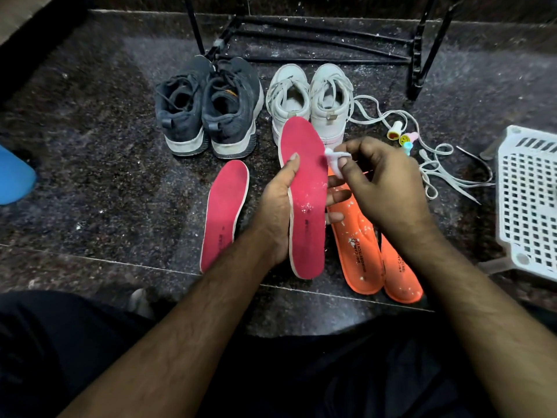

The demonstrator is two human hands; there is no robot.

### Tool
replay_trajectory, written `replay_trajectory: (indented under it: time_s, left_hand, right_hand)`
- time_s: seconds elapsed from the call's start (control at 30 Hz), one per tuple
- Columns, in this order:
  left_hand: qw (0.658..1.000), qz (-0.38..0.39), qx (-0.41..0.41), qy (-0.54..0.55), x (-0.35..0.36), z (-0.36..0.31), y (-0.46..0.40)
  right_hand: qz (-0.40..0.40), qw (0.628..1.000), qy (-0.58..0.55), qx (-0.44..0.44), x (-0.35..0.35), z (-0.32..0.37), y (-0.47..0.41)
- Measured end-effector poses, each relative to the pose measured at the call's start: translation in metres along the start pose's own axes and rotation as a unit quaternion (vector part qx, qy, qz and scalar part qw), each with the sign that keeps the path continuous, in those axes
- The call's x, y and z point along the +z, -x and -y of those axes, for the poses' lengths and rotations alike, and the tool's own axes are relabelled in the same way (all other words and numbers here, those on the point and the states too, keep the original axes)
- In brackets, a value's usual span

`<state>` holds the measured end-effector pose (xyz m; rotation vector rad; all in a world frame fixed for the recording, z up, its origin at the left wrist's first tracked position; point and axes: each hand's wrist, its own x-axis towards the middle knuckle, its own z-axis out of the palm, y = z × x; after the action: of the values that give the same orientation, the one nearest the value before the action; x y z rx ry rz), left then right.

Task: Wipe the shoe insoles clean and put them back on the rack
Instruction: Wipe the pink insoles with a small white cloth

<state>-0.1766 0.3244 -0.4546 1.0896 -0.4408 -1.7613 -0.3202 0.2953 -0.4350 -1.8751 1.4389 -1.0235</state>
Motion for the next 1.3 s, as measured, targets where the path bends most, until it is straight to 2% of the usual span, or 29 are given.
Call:
replay_trajectory:
  time_s: [0.1, 0.2, 0.4, 0.57, 0.77, 0.97, 1.03, 1.2, 1.3]
  left_hand:
    - [0.999, -0.024, 0.033, -0.002, 0.001, 0.005, -0.003]
    - [0.995, -0.083, 0.054, 0.024, 0.000, 0.008, -0.005]
    - [0.992, -0.112, 0.052, 0.037, -0.003, 0.009, -0.006]
    - [0.996, -0.077, 0.047, 0.014, 0.007, 0.018, -0.002]
    - [0.991, -0.114, 0.057, 0.034, -0.003, 0.010, -0.007]
    - [0.997, -0.042, 0.033, 0.050, 0.006, 0.013, -0.001]
    - [0.998, -0.010, 0.016, 0.066, 0.002, 0.007, -0.001]
    - [0.995, 0.046, -0.011, 0.091, -0.009, -0.004, -0.003]
    - [0.993, 0.065, -0.025, 0.097, -0.005, 0.000, -0.002]
  right_hand:
    - [0.037, 0.992, 0.090, -0.075, 0.006, -0.001, 0.000]
    - [0.071, 0.982, 0.148, -0.089, 0.016, -0.003, 0.000]
    - [0.110, 0.973, 0.173, -0.104, 0.027, 0.005, 0.023]
    - [0.026, 0.985, 0.160, -0.064, 0.012, 0.000, -0.003]
    - [0.116, 0.975, 0.165, -0.092, 0.028, 0.004, 0.025]
    - [0.024, 0.988, 0.129, -0.081, 0.011, 0.004, 0.001]
    - [0.032, 0.988, 0.126, -0.081, 0.014, 0.008, 0.003]
    - [0.113, 0.983, 0.106, -0.096, 0.021, 0.010, 0.029]
    - [0.085, 0.989, 0.080, -0.088, 0.015, 0.006, 0.027]
